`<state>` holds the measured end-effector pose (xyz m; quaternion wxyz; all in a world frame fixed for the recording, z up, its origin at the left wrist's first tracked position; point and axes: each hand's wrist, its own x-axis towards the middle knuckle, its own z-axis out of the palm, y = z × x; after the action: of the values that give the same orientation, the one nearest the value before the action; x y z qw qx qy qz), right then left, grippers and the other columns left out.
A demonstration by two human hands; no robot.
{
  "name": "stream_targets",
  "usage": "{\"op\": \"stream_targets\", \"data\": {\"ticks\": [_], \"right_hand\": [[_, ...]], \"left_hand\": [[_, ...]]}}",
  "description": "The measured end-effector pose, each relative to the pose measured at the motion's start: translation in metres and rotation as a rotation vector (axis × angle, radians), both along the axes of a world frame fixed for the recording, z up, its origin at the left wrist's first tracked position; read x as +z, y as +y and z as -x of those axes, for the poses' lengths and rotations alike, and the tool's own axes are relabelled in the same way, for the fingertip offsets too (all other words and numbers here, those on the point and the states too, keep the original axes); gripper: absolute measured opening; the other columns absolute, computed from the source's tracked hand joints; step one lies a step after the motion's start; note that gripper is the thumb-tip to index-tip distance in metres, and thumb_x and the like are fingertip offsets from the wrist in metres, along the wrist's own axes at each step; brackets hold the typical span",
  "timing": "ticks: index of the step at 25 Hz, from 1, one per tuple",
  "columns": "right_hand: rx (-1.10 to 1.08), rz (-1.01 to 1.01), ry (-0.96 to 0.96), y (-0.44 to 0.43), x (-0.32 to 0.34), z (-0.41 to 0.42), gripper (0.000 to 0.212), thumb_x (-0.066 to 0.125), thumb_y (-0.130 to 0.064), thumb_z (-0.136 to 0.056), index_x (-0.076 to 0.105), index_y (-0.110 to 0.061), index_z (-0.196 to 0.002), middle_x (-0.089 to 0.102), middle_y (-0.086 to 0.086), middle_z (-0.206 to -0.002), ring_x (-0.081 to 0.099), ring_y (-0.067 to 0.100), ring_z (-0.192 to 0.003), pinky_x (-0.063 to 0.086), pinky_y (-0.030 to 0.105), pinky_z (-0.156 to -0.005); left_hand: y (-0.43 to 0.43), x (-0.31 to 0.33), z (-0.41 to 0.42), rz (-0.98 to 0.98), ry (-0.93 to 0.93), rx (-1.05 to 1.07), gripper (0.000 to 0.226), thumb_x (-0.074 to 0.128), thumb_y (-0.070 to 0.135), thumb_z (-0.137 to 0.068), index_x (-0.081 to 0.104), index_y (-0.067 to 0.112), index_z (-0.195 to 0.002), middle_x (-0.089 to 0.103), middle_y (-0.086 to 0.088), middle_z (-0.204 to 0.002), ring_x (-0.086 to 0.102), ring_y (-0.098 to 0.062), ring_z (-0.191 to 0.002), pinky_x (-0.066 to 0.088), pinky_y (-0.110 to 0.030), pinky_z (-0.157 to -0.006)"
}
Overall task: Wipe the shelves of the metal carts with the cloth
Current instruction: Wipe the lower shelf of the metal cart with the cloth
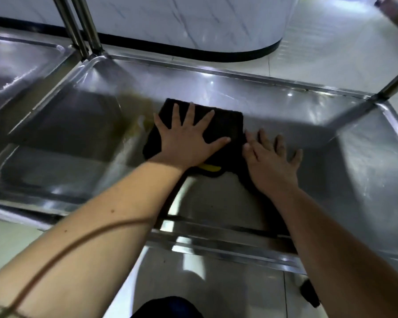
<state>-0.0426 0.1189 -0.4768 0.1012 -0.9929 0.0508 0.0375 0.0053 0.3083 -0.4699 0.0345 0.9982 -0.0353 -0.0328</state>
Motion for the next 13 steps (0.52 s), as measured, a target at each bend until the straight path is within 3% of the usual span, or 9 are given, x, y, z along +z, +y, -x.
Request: {"op": "stream_targets", "data": {"ticks": [7, 13], "right_hand": [[0.011, 0.114, -0.005, 0.006, -0.003, -0.007, 0.054, 0.011, -0.060, -0.098, -0.001, -0.050, -0.150, -0.007, -0.010, -0.163, -0.011, 0.027, -0.149, -0.008, 0.067, -0.111], [-0.004, 0.094, 0.030, 0.008, 0.001, -0.007, 0.053, 0.011, -0.059, -0.099, 0.001, -0.050, -0.150, -0.005, -0.011, -0.163, -0.009, 0.027, -0.150, -0.007, 0.068, -0.111]], "left_hand": [[0.004, 0.007, -0.099, 0.030, 0.028, 0.030, 0.081, 0.014, 0.091, -0.075, 0.004, 0.056, -0.148, -0.004, -0.003, -0.164, -0.011, -0.037, -0.148, -0.007, -0.073, -0.107], [0.016, 0.012, -0.038, 0.000, 0.063, -0.046, 0.076, 0.013, 0.087, -0.080, 0.000, 0.056, -0.148, -0.007, -0.005, -0.164, -0.012, -0.039, -0.147, -0.007, -0.073, -0.108]]}}
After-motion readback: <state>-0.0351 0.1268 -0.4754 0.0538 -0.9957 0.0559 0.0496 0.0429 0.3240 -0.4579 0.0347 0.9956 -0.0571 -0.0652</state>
